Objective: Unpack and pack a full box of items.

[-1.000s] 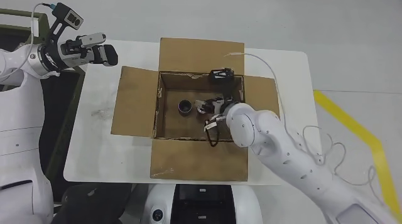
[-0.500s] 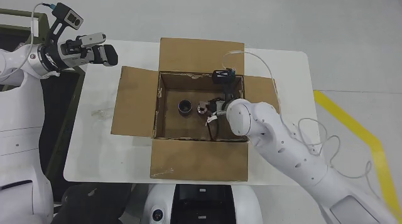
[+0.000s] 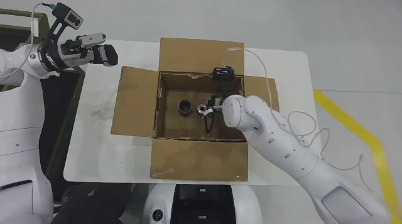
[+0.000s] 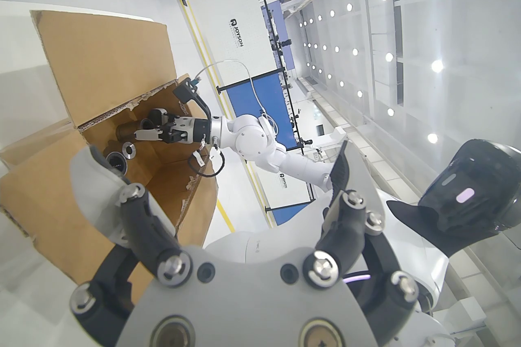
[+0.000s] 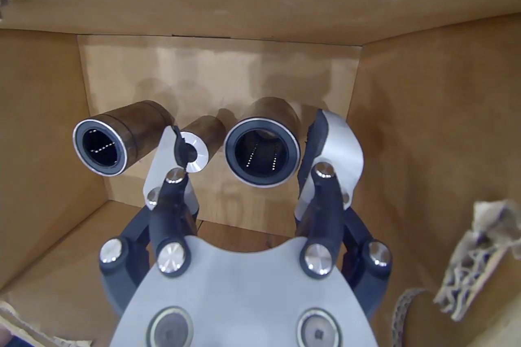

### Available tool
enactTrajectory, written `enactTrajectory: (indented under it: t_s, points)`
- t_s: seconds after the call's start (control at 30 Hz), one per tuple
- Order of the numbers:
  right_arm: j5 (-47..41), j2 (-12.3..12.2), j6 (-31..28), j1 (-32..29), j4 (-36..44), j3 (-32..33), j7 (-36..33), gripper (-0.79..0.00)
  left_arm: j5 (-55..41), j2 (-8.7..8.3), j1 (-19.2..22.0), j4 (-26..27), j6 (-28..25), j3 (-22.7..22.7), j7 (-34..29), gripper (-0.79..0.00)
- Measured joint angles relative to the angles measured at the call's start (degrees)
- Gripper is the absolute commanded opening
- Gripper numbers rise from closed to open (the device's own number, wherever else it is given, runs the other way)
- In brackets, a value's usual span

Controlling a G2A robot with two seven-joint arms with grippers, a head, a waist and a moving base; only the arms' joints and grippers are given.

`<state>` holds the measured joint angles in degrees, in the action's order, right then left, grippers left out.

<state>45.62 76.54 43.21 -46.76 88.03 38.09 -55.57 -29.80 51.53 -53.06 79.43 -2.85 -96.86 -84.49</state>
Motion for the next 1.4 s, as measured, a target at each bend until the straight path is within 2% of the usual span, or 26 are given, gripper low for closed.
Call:
enactTrajectory:
  t_s: [0.47, 0.73, 0.8, 0.9, 0.97, 1.0, 1.4]
  points:
    - [1.1, 1.4, 1.0, -0.3, -3.0, -0.2, -0.8, -0.234, 0.0, 0.00, 0.0, 0.0, 0.0, 0.0, 0.0, 0.000]
    - [2.1, 2.4, 2.2, 0.0, -4.6, -0.7, -1.0, -0.194, 0.0, 0.00, 0.0, 0.0, 0.0, 0.0, 0.0, 0.000]
    - [2.4, 2.6, 2.3, -0.1, -4.8, -0.7, -1.0, -0.228, 0.0, 0.00, 0.0, 0.0, 0.0, 0.0, 0.0, 0.000]
    - [2.7, 2.8, 2.4, -0.2, -5.0, -0.6, -0.9, -0.489, 0.0, 0.00, 0.0, 0.0, 0.0, 0.0, 0.0, 0.000]
    - [3.0, 3.0, 2.5, -0.3, -5.0, -0.5, -0.9, -0.736, 0.0, 0.00, 0.0, 0.0, 0.0, 0.0, 0.0, 0.000]
    - [3.1, 3.0, 2.5, -0.3, -5.0, -0.5, -0.9, -0.785, 0.0, 0.00, 0.0, 0.0, 0.0, 0.0, 0.0, 0.000]
    - [8.9, 2.8, 3.4, -2.7, 0.6, 0.5, -2.2, -0.785, 0.0, 0.00, 0.0, 0.0, 0.0, 0.0, 0.0, 0.000]
